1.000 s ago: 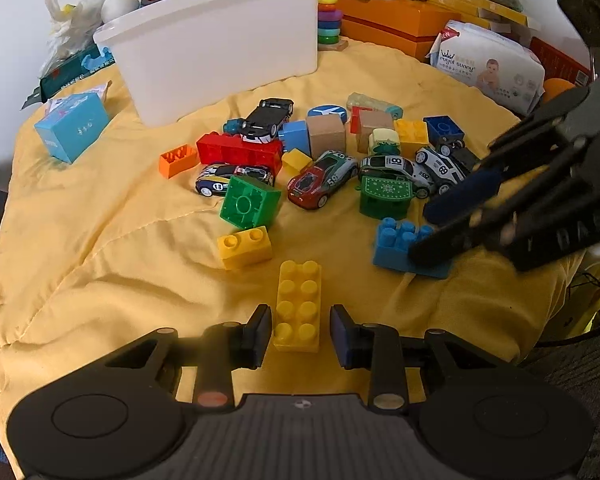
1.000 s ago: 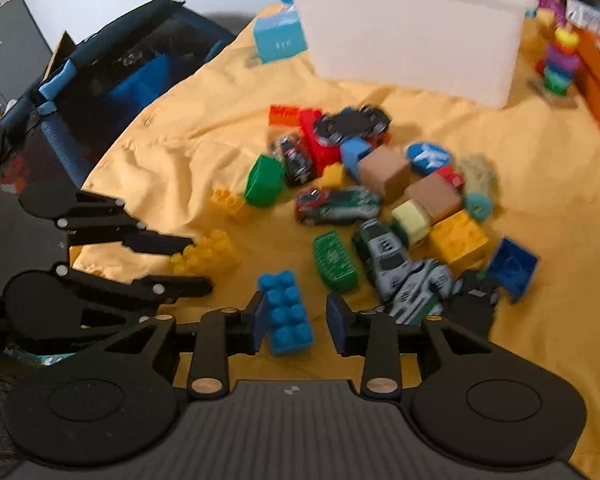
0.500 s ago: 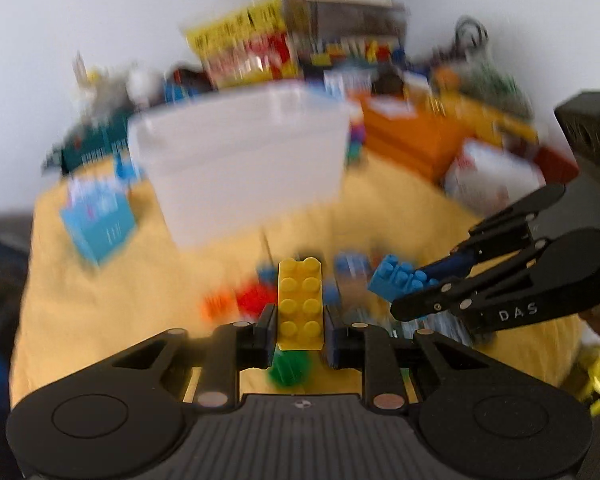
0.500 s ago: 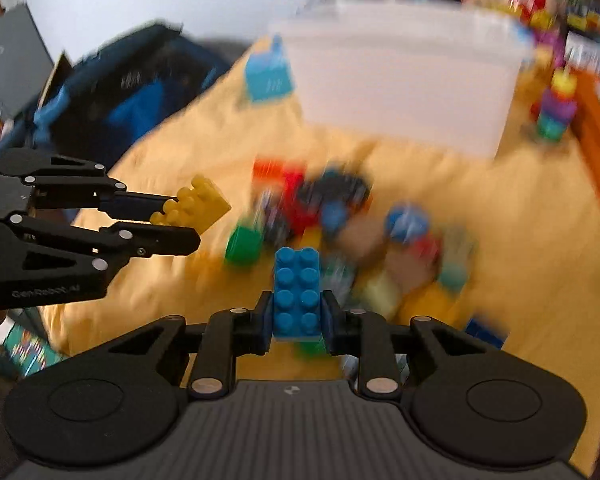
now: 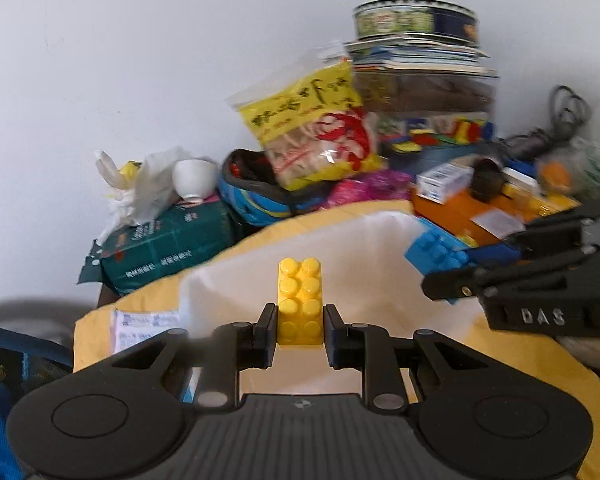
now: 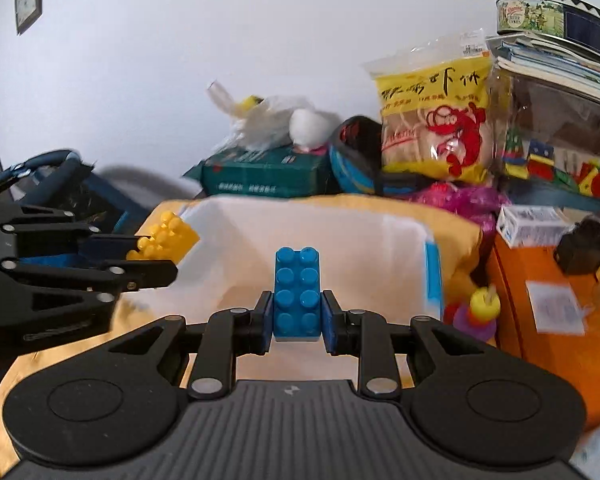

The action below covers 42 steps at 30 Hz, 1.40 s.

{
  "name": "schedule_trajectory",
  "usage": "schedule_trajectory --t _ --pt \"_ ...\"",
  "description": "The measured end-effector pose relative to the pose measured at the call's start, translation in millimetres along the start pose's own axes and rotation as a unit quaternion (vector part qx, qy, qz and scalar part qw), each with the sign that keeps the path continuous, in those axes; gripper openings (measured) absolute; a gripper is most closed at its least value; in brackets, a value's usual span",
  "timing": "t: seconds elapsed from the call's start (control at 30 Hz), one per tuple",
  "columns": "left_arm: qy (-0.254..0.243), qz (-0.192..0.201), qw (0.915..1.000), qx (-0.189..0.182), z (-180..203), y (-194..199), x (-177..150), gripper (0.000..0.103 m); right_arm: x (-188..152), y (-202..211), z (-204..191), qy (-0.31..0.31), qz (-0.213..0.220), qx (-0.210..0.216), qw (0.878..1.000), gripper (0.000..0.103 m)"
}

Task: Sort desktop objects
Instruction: 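Carry both bricks over the white bin and open both tools to drop them, then grasp the white-and-green police car with the left tool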

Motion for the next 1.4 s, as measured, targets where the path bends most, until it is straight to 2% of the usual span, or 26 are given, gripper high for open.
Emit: schedule_trajectory --t 0.1,0.17,0.23,0.4,0.47,0.57,0.73,0.8,0.9,0.97,1.03,1.1,1.27,1.33,1.4 --pt "-0.002 -0.025 0.9992 0.032 -3 -22 -6 0.031 8 -19 7 -0.001 0.0 -0.014 1.0 0.028" --pt "-0.006 -0.034 0.9986 0.04 0 -26 -13 0.05 2 -27 9 0.001 -0.004 -0.025 1.0 0.036" --pt "-0.009 -0.022 0.9984 0.051 -2 -19 -17 0.052 -5 -28 9 -0.005 -0.005 -0.016 1.0 0.04" --pt "0.019 0.0 0.9996 0.021 -2 26 -29 0.055 -17 -4 16 -0.009 0.0 0.0 1.0 0.04" --pt "0.021 0.003 0.9997 0.014 0 47 -41 0.068 -24 15 16 0.006 0.003 0.005 1.0 0.04" --pt "0.014 -0.006 0.9999 0.006 9 69 -69 0.069 -42 38 15 0.018 -0.004 0.014 1.0 0.04" --pt "0.007 -0.081 0.9963 -0.025 35 90 -135 0.069 -90 61 4 0.016 -0.041 0.034 0.998 0.04" --pt "0.014 -0.111 0.9927 -0.045 47 97 -159 0.069 -114 70 -6 0.032 -0.071 0.039 0.996 0.04" --pt "0.041 -0.144 0.9858 -0.076 60 103 -188 0.069 -147 81 -15 0.015 -0.119 0.05 0.992 0.039" --pt "0.064 -0.167 0.9795 -0.093 68 106 -203 0.066 -169 87 -21 0.022 -0.146 0.042 0.988 0.04" --pt "0.063 -0.176 0.9764 -0.107 78 109 -211 0.065 -189 94 -29 0.027 -0.169 0.035 0.985 0.035" --pt "0.041 -0.17 0.9786 -0.108 89 113 -213 0.065 -199 101 -37 0.035 -0.168 0.033 0.985 0.034" --pt "0.02 -0.159 0.9776 -0.136 115 121 -207 0.064 -217 102 -69 0.162 -0.168 0.017 0.972 0.028" --pt "0.011 -0.158 0.9765 -0.147 125 124 -206 0.064 -222 100 -77 0.181 -0.163 0.021 0.97 0.028" --pt "0.007 -0.158 0.9749 -0.157 134 124 -204 0.064 -229 94 -80 0.193 -0.178 0.024 0.965 0.028"
Point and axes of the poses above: each gripper's, at about its wrist camera, not at the fingertips, and y roughly against the way its jaws point, z to its right, x to its top, the point moved 8 cm from there along -y, roughly the way its jaws point, and after that the axes turned 9 degrees about y, right-handed, at the moved point
